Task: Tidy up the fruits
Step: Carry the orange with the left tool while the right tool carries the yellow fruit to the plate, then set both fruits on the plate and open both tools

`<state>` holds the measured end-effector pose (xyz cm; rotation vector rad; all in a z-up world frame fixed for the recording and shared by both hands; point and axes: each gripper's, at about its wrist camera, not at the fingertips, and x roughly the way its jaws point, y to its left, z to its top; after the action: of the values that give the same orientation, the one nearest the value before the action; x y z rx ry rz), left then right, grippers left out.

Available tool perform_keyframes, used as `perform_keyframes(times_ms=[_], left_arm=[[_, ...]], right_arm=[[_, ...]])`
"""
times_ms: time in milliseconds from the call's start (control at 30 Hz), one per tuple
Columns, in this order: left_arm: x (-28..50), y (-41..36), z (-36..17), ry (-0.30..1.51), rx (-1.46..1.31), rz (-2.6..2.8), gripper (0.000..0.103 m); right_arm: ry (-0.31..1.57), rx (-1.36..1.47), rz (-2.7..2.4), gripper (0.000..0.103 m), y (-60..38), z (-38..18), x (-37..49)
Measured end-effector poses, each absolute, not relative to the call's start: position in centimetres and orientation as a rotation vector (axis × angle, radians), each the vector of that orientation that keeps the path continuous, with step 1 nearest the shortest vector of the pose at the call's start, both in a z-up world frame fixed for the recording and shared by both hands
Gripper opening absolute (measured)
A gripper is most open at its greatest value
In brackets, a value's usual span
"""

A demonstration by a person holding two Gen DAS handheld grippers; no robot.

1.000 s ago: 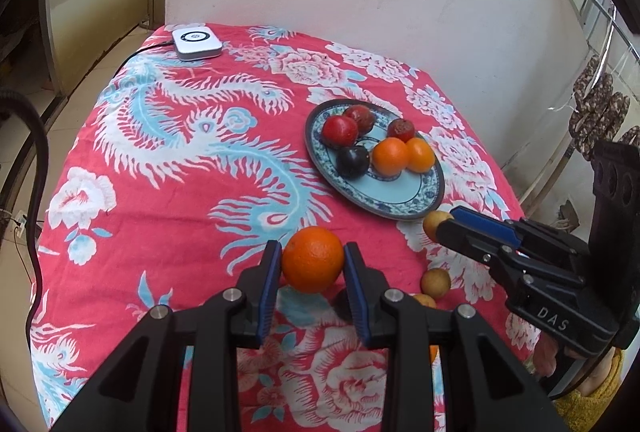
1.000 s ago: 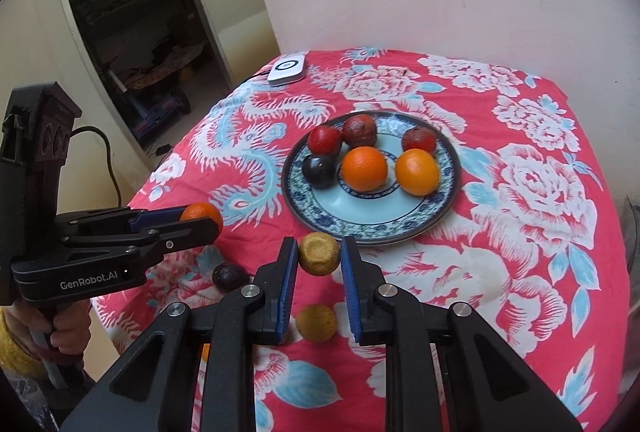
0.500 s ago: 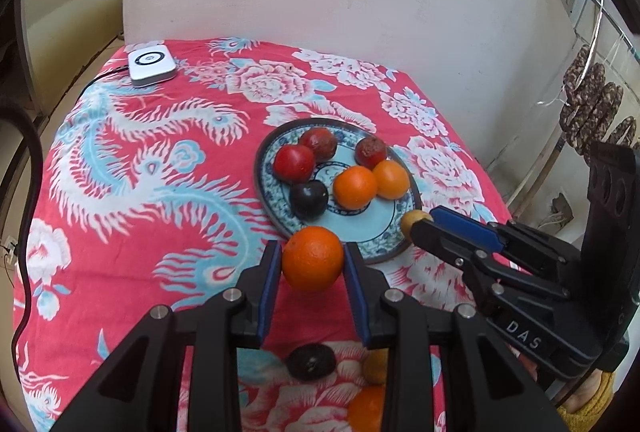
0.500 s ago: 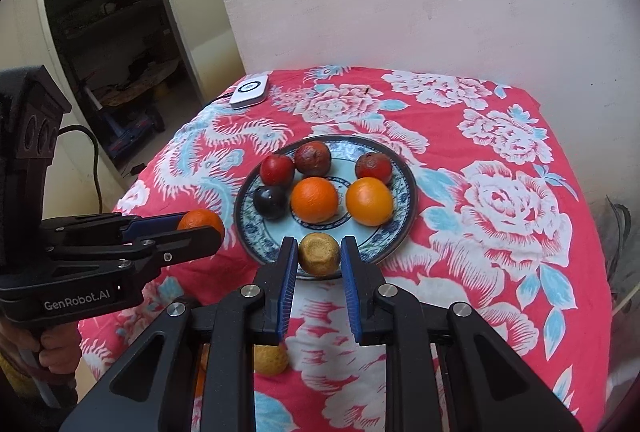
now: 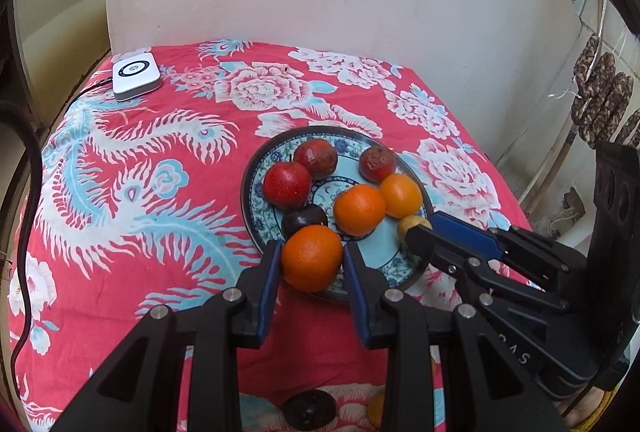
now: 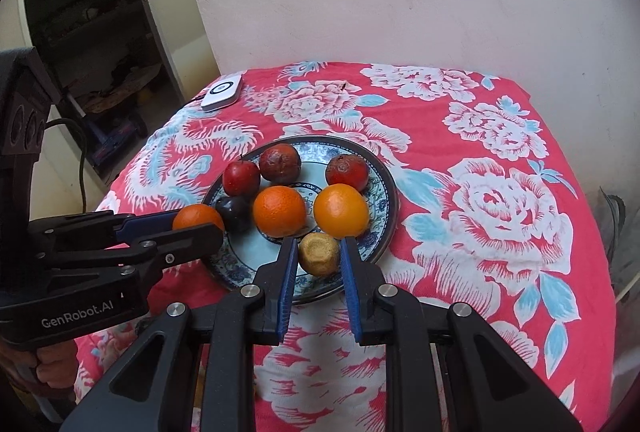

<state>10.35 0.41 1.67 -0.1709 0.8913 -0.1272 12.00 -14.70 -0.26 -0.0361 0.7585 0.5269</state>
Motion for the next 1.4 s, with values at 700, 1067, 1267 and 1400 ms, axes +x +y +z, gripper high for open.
perform_keyframes(times_ms=[700, 1067, 1267, 1400], left_arm=[[10.4, 0.0, 1.3, 0.868, -0.152, -0.133, 0.033], [9.4, 0.5, 2.1, 0.86, -0.171, -0.139, 0.034], [8.4, 0.7, 2.7, 0.856, -0.178, -0.147, 0.034], [7.5, 0.8, 2.8, 0.87, -0.193, -0.163, 0.035]], right_arm=[[0.753, -0.053, 0.513, 0.035, -14.5, -0.6, 12.1], [0.739, -0.038, 0.513, 0.036, -15.1, 0.1, 11.2], [0.721, -0.037, 0.521, 0.037, -15.3, 0.7, 10.0], [0.715, -0.041, 0.522, 0.037, -15.5, 1.0, 9.1]])
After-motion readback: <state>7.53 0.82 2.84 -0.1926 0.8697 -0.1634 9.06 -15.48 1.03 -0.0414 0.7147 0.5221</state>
